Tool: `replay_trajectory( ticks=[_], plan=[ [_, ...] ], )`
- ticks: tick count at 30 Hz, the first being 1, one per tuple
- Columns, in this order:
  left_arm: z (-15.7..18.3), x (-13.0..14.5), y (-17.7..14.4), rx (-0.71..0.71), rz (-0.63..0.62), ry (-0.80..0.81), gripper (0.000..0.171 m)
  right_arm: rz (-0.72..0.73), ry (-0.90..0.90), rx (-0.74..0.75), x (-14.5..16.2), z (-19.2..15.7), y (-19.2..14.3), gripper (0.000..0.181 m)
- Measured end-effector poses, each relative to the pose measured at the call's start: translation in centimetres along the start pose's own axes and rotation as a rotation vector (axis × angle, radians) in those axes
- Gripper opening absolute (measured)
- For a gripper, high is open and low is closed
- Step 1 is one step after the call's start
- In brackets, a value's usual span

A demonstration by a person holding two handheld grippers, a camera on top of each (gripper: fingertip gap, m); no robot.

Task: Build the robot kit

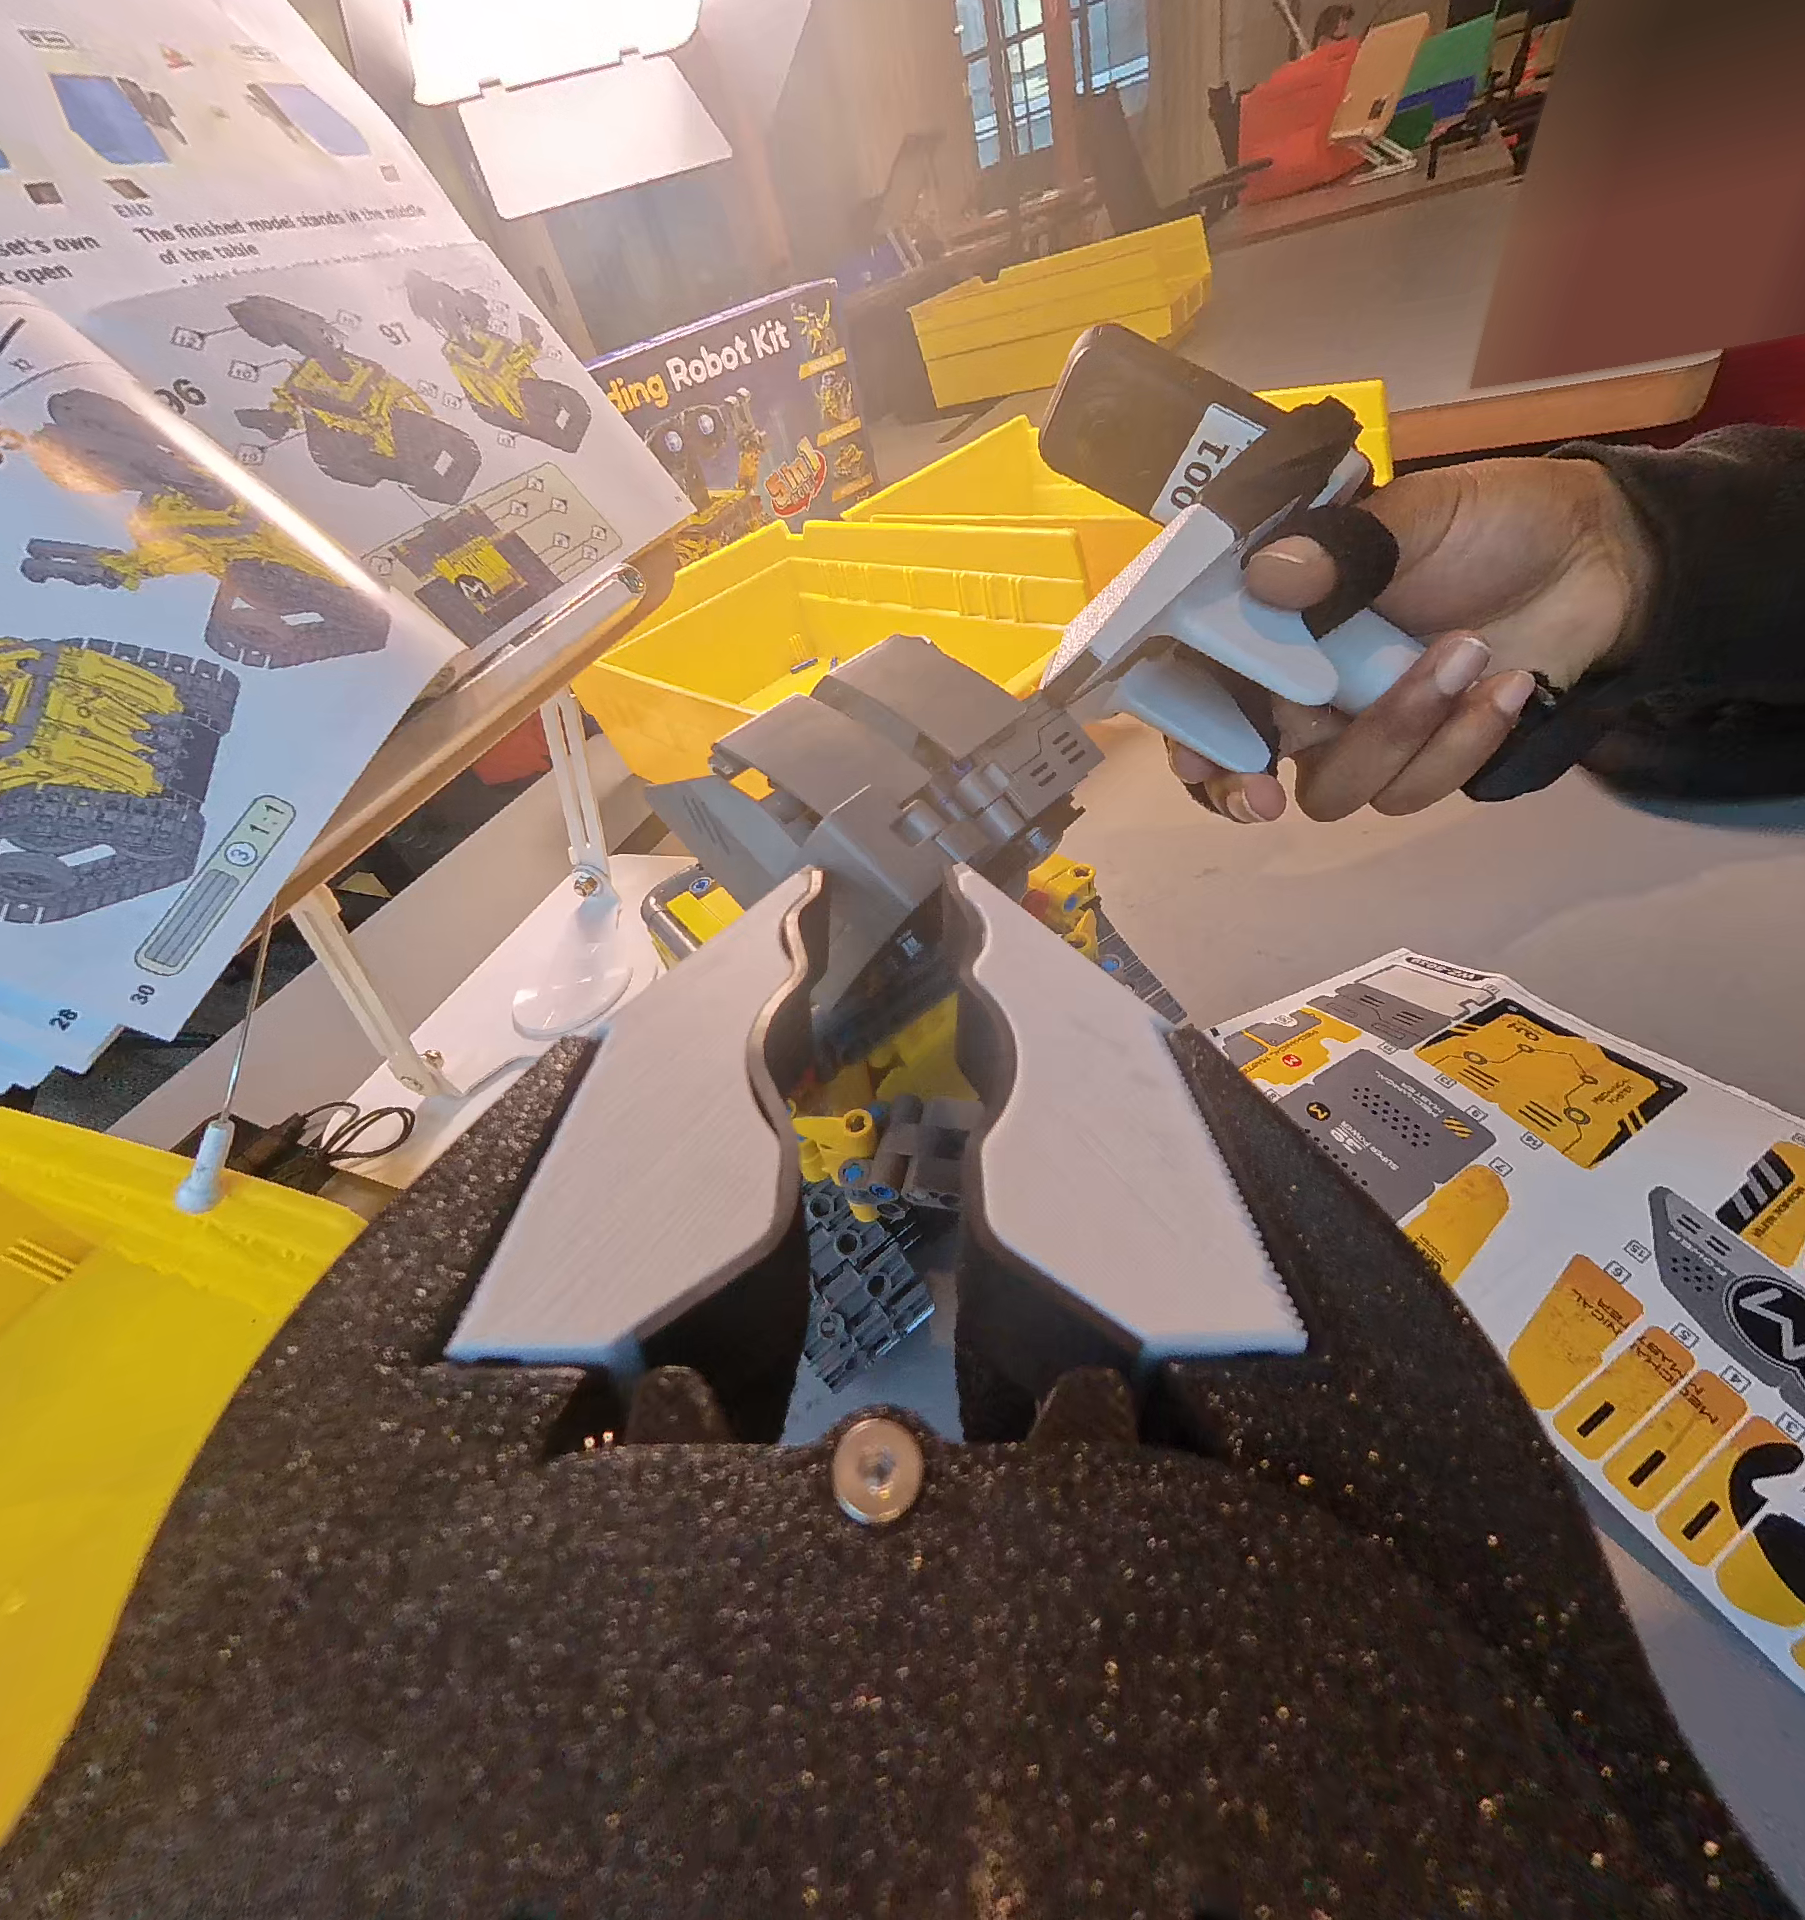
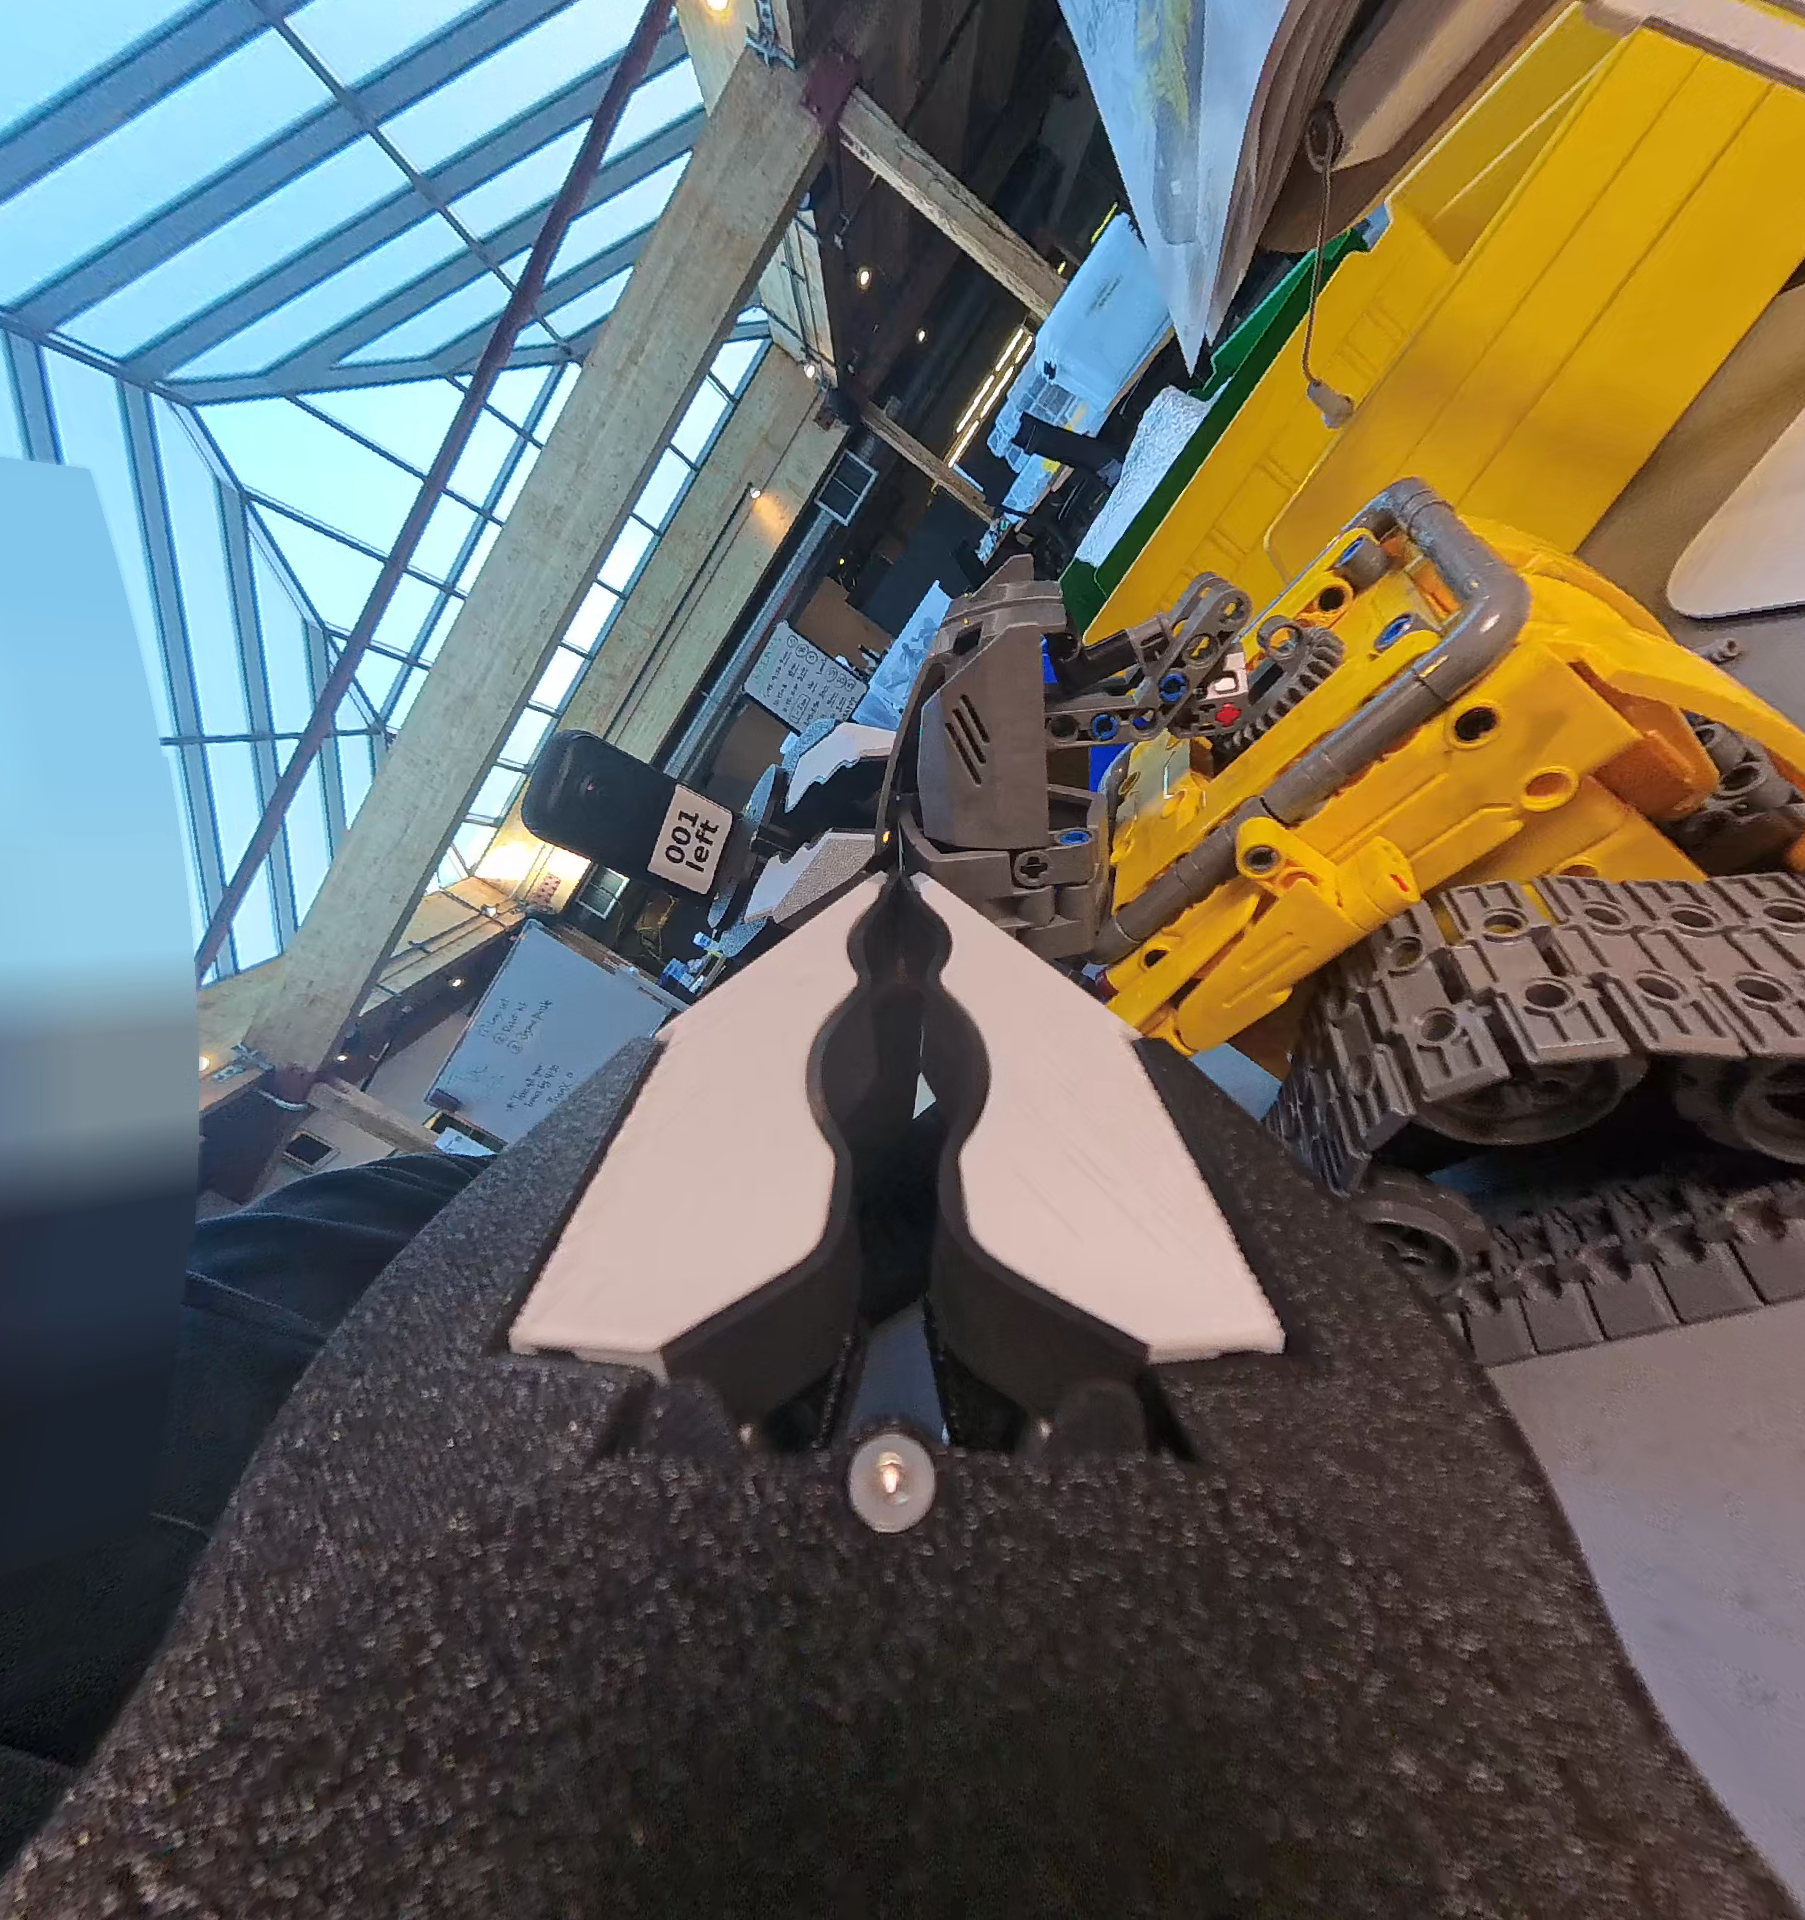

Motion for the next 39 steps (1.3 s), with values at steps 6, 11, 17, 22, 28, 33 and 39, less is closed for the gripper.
replay_trajectory(
  ticks=[6,11,17,22,28,33,39],
  plan=[
    [0.0,0.0,0.0,0.001,0.001,-0.002,0.020,0.001,-0.007,0.005,0.0,0.0,0.0,0.000],
    [0.0,0.0,0.0,0.002,0.001,-0.002,0.020,0.004,-0.013,0.010,0.0,0.0,0.0,0.000],
    [-0.1,-0.7,-0.3,0.007,0.031,-0.026,0.026,0.004,-0.025,0.018,0.0,0.0,0.1,0.000],
    [-0.2,-2.1,-0.7,-0.027,0.047,0.002,0.029,0.004,-0.038,0.025,0.0,0.0,0.1,0.000],
    [2.4,-2.4,1.0,0.002,-0.045,0.140,0.020,-0.004,-0.054,0.035,0.0,0.0,0.1,0.000],
    [2.8,-2.1,1.5,-0.002,-0.083,0.177,0.019,-0.017,-0.071,0.046,0.0,-0.1,0.0,0.000],
    [2.7,-1.5,1.7,-0.012,-0.113,0.191,0.019,-0.033,-0.089,0.062,-0.1,-0.1,0.0,0.000]
  ],
)
Point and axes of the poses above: each gripper's, where its closed fingertips meet, y out along the fingers, x out of its underside, z = x × y across the jaws, the point moved 2 cm from there along -y, back along the fingers, and after that the axes turned 14 degrees about y, right-handed, at the moved point
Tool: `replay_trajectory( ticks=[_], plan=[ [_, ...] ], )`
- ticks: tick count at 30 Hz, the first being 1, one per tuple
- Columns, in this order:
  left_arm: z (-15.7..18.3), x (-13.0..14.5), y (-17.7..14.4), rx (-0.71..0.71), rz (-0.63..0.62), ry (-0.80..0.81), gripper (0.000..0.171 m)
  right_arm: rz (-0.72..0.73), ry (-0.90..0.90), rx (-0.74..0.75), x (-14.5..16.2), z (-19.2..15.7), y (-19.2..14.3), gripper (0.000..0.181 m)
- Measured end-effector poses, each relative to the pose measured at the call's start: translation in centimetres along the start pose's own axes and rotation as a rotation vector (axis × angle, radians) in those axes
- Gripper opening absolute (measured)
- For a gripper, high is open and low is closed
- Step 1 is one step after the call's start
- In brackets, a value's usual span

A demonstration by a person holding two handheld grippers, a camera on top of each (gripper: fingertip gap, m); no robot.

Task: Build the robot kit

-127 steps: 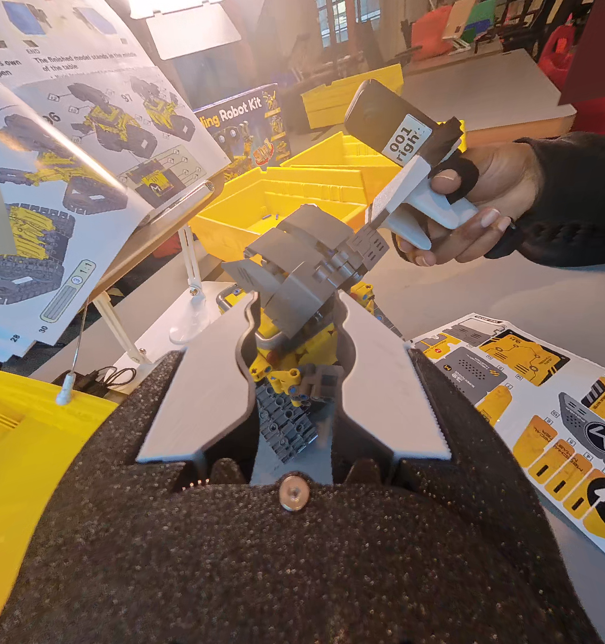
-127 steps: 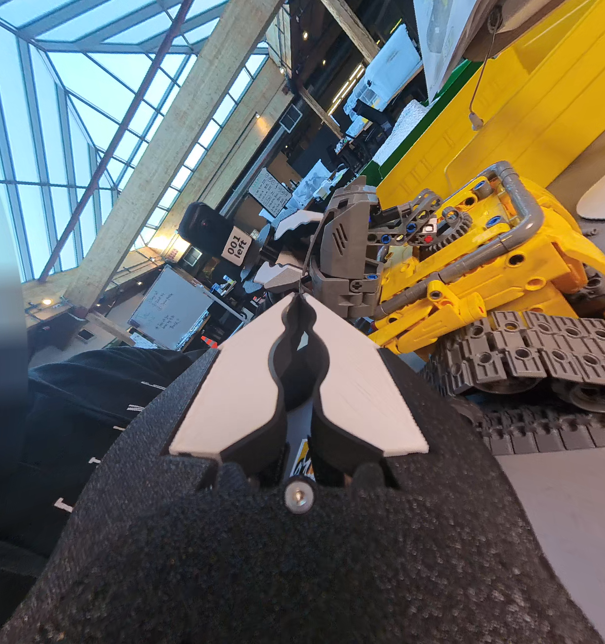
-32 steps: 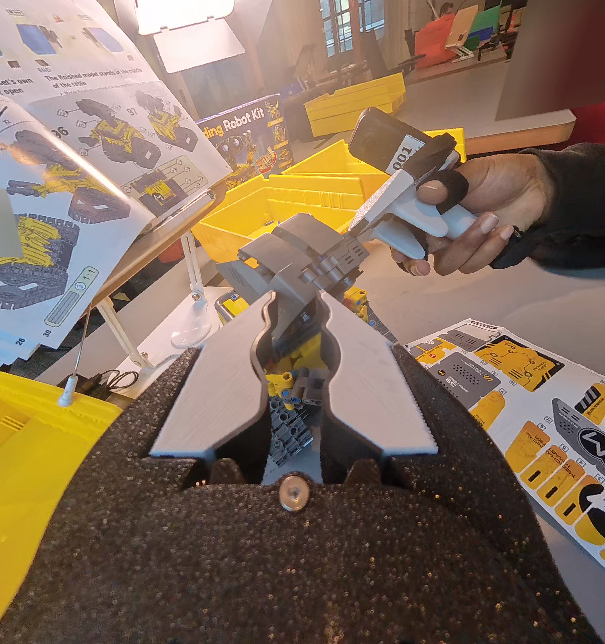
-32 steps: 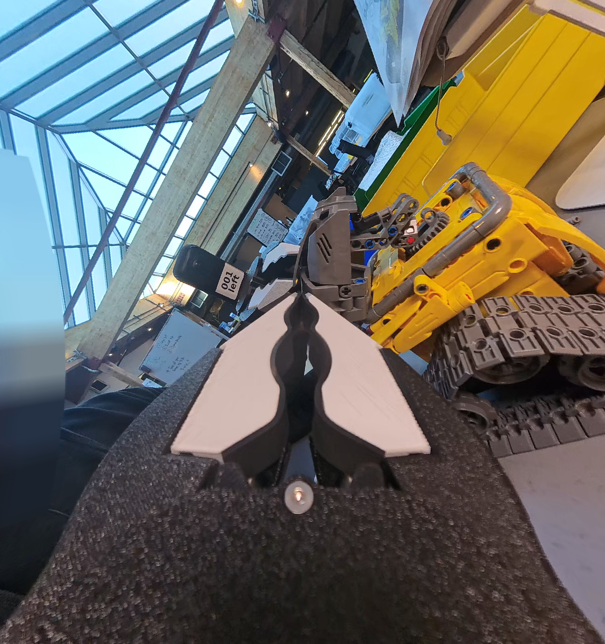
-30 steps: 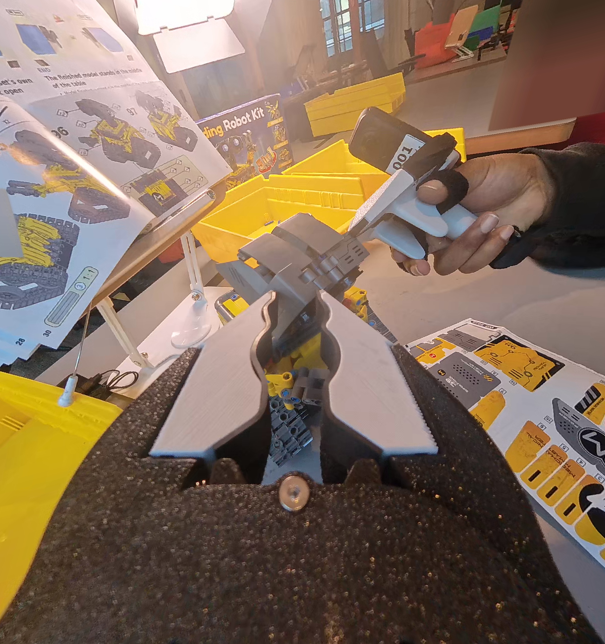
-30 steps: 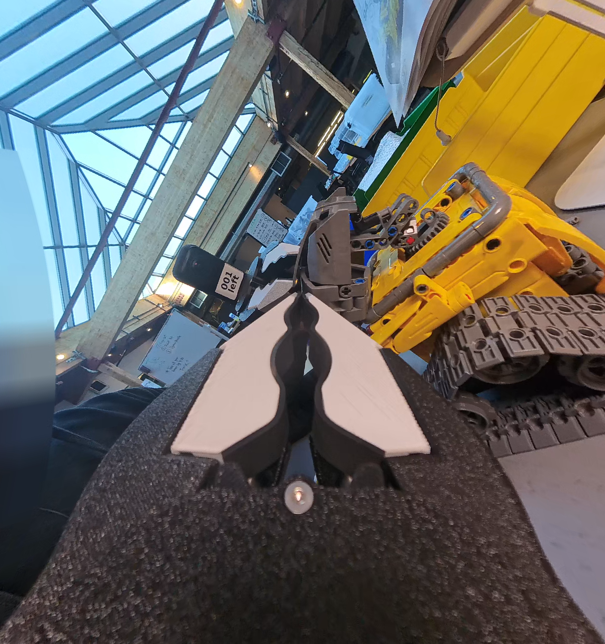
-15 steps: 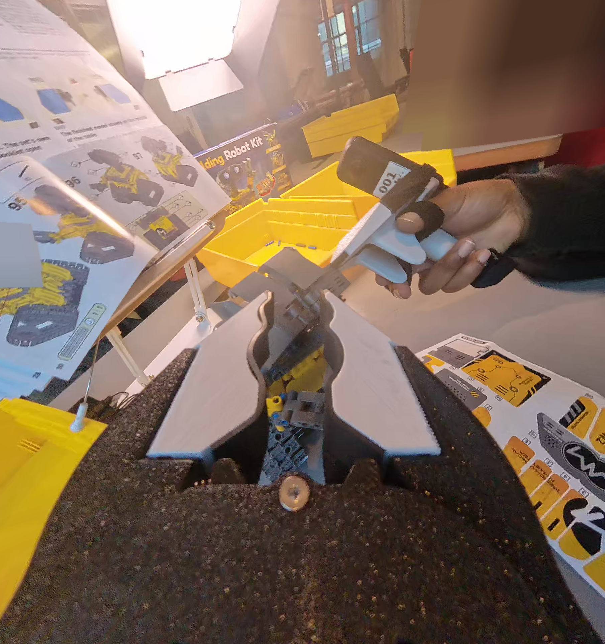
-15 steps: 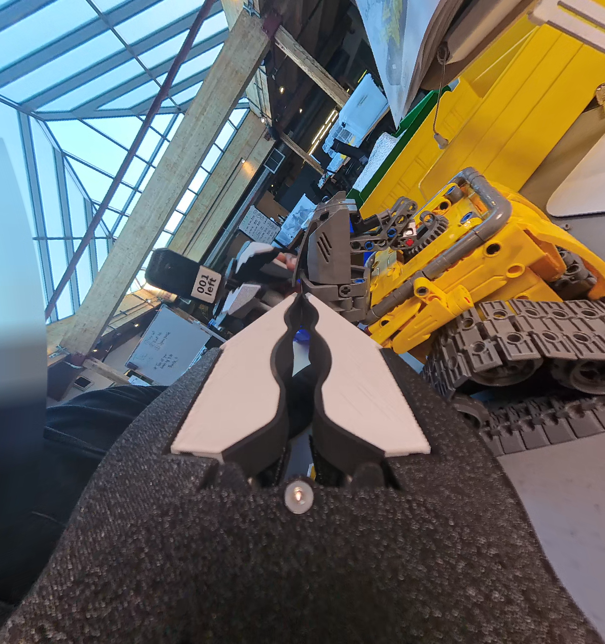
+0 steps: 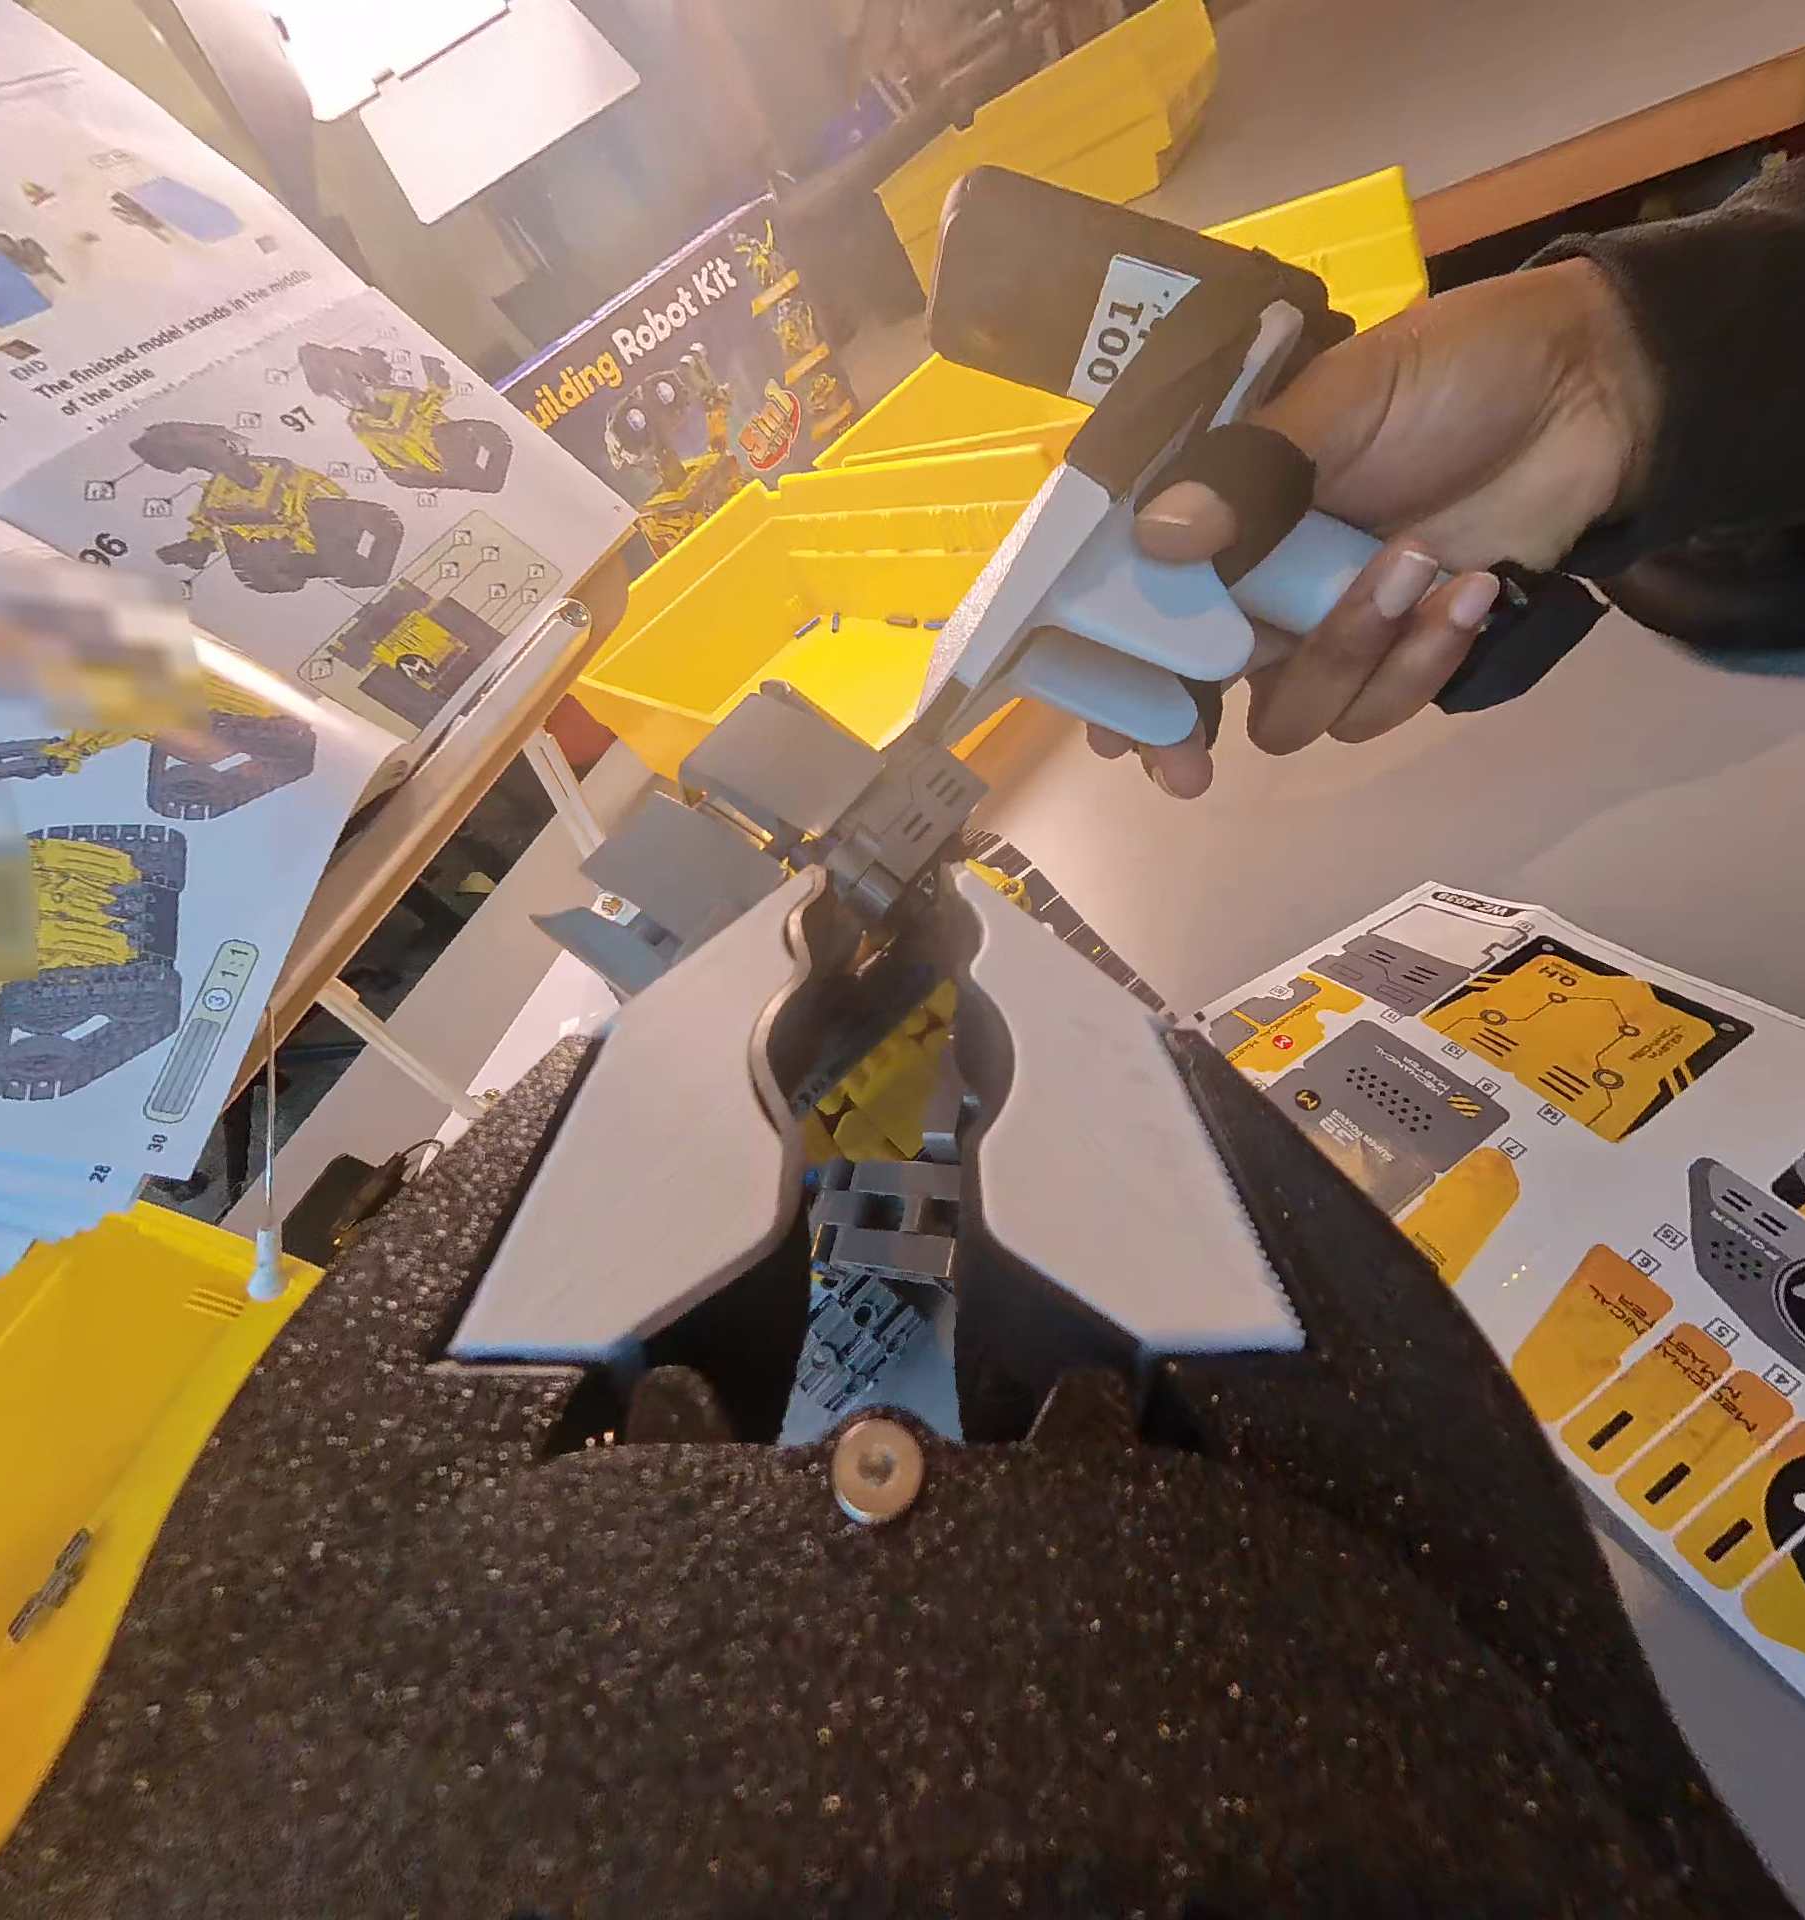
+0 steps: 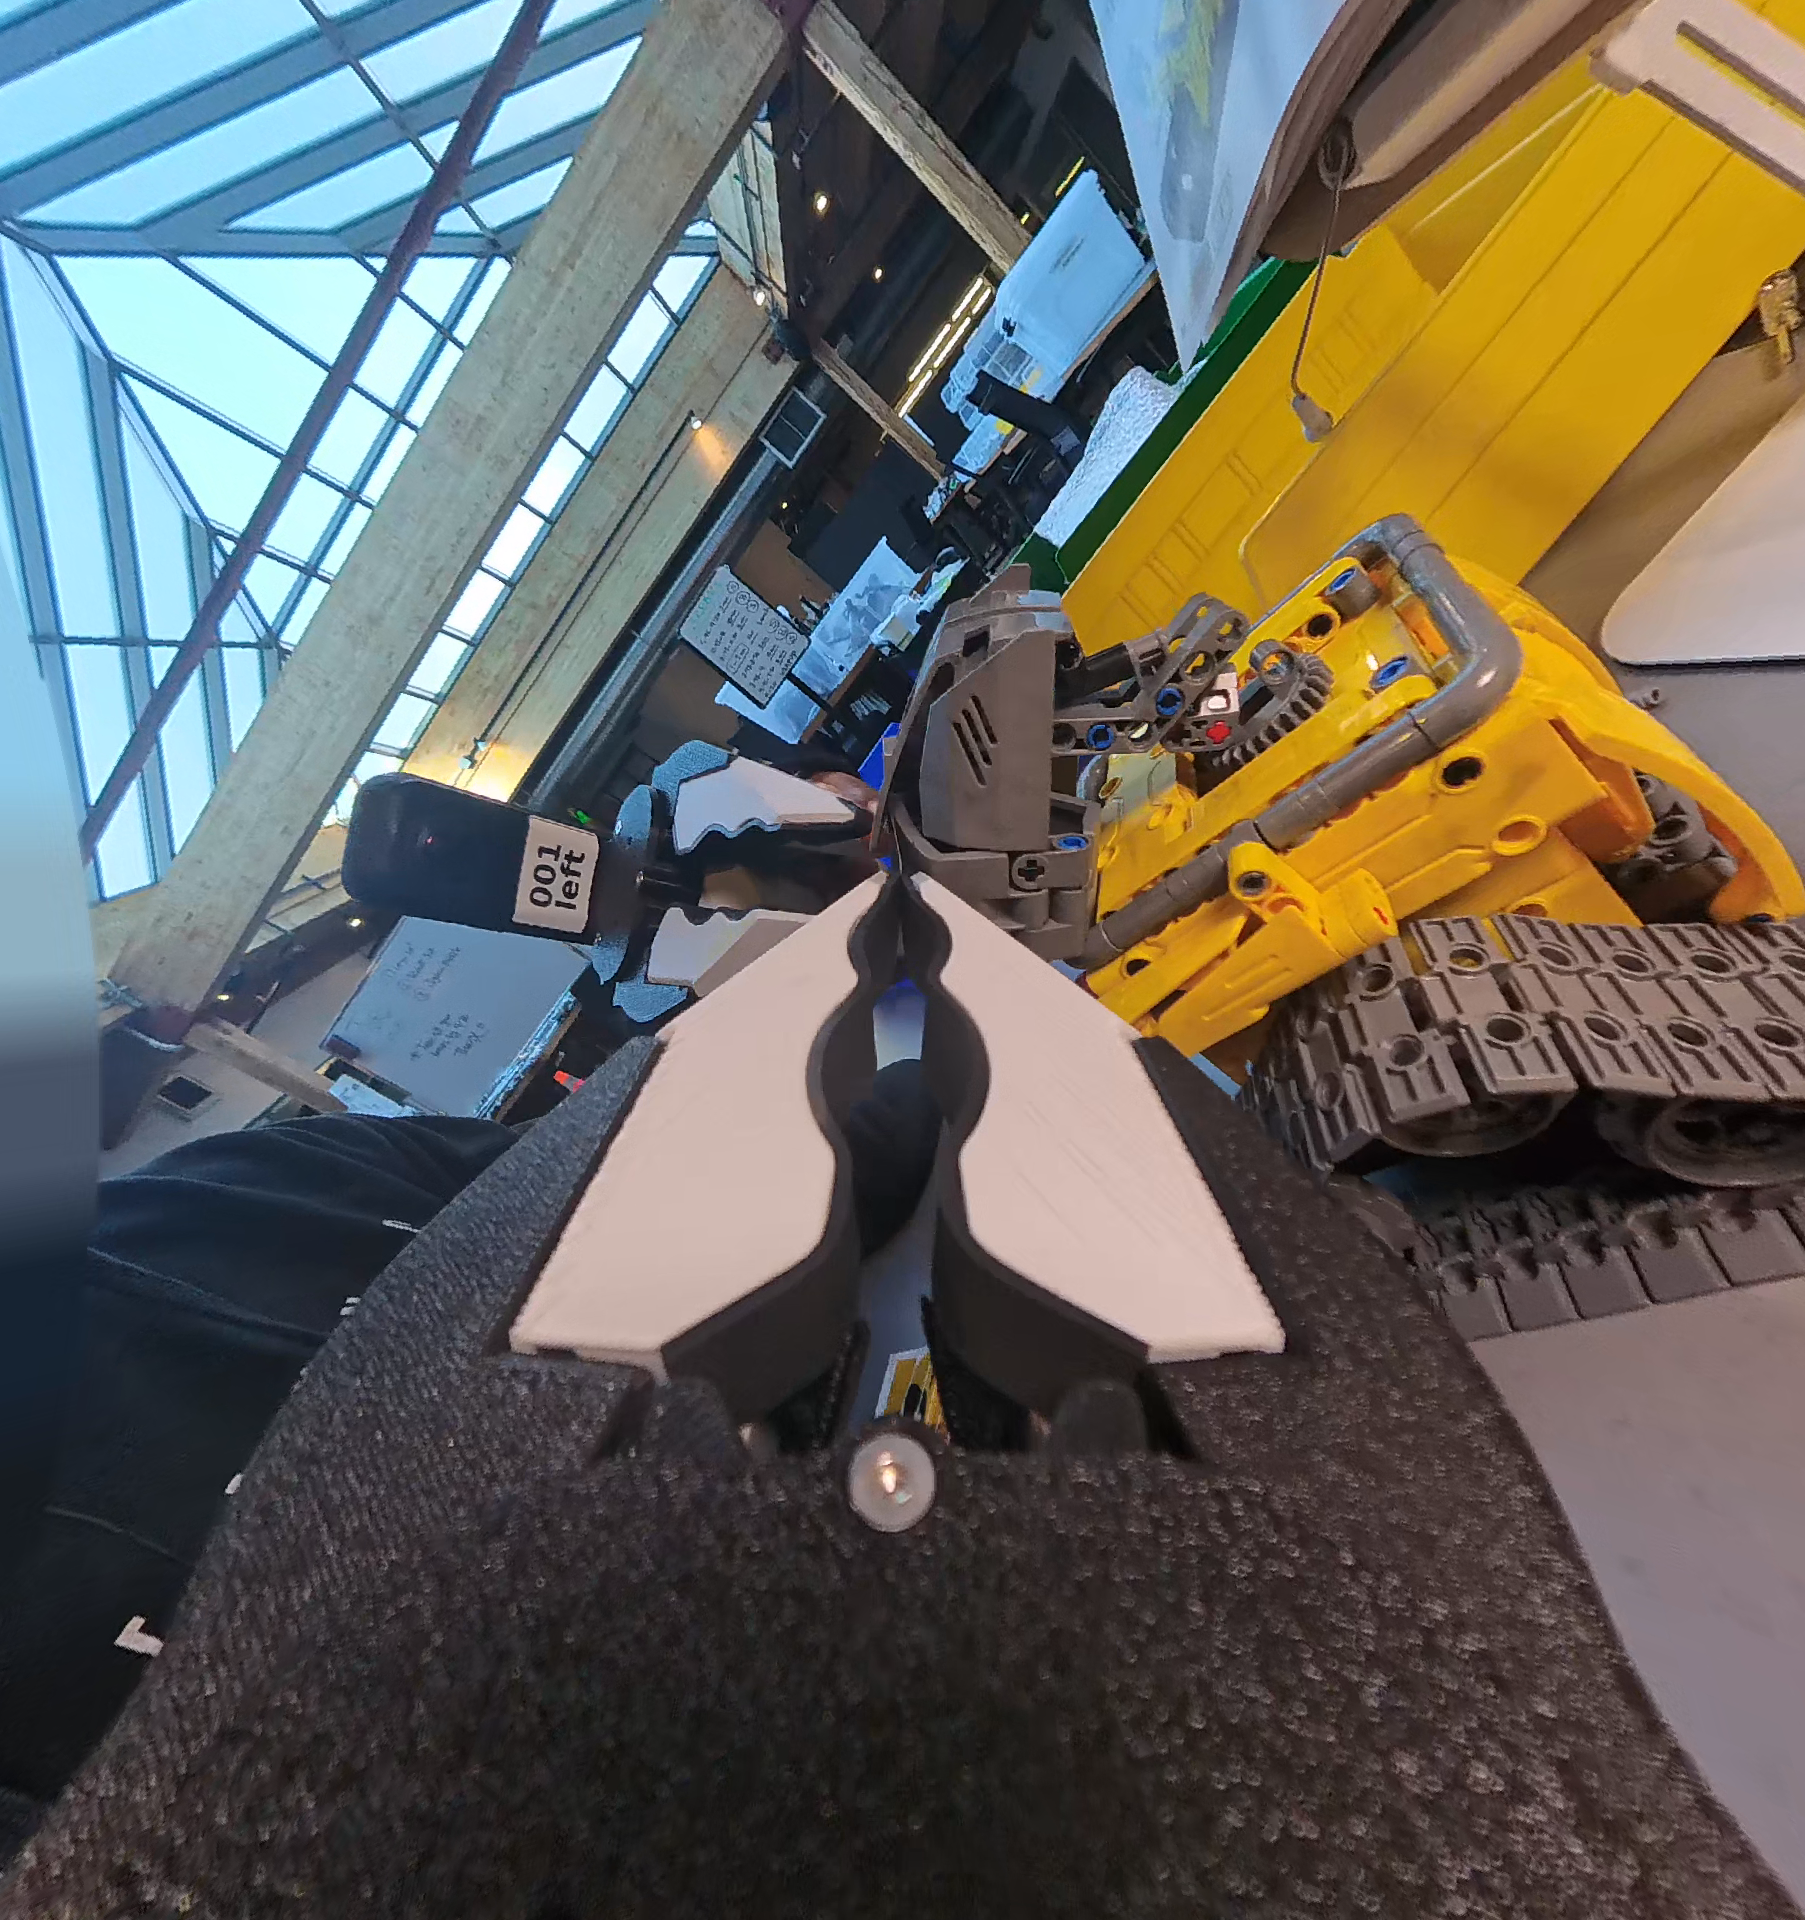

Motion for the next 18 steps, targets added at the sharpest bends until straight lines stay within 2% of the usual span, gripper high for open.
replay_trajectory(
  ticks=[18],
  plan=[
    [0.10,-0.09,0.09,-0.020,-0.022,0.040,0.012,-0.019,-0.027,0.030,-0.07,-0.08,0.07,0.000]
  ],
)
Point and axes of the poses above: each gripper's, where its closed fingertips meet, y out along the fingers, x out of its underside, z = x × y across the jaws, the point moved 2 cm from there along -y, back along the fingers, and after that the axes turned 14 degrees about y, right-handed, at the moved point
